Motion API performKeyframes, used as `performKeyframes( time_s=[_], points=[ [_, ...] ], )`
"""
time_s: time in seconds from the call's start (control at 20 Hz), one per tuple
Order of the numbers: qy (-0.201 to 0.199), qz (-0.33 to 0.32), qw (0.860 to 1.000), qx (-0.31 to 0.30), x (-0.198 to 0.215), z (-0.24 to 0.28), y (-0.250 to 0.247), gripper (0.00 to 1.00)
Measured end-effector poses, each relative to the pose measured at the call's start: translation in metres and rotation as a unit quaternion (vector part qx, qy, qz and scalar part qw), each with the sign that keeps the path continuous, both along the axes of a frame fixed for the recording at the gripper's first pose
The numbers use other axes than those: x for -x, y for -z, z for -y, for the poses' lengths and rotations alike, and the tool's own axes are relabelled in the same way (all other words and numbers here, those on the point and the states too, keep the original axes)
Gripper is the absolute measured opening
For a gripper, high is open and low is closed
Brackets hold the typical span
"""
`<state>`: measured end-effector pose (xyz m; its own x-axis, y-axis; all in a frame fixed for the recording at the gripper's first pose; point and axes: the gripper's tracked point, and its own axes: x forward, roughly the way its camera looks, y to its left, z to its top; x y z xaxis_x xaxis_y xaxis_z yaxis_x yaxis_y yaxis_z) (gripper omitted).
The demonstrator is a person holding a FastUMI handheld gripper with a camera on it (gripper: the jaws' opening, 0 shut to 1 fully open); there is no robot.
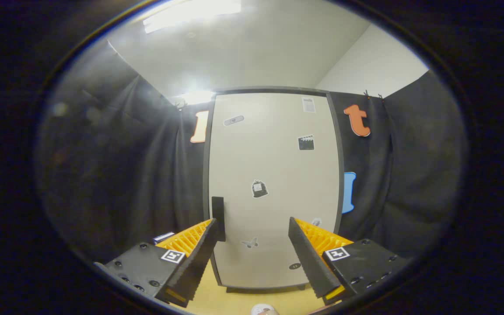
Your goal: Open the shoe cabinet door, grab the shoes and put them into the shoe cabinet, then close the shoe cabinet door.
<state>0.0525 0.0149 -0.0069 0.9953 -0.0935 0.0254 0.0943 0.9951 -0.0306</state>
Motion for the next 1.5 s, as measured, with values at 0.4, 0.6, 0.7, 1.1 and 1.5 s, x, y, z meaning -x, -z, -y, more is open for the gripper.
performKeyframes(
  time_s=[0.4, 0.6, 0.7, 1.1, 1.5],
  points=[
    [0.032, -0.020, 0.999, 0.003, -0.015, 0.013, 0.012, 0.99],
    [0.023, -0.021, 1.000, 0.002, -0.020, 0.013, 0.013, 0.99],
    [0.017, -0.023, 1.000, 0.003, -0.025, 0.009, 0.015, 0.99],
    [-0.015, -0.038, 0.999, 0.000, -0.068, -0.023, 0.035, 0.99],
    [-0.011, -0.059, 0.998, -0.006, -0.134, -0.058, 0.063, 0.99]
  ],
)
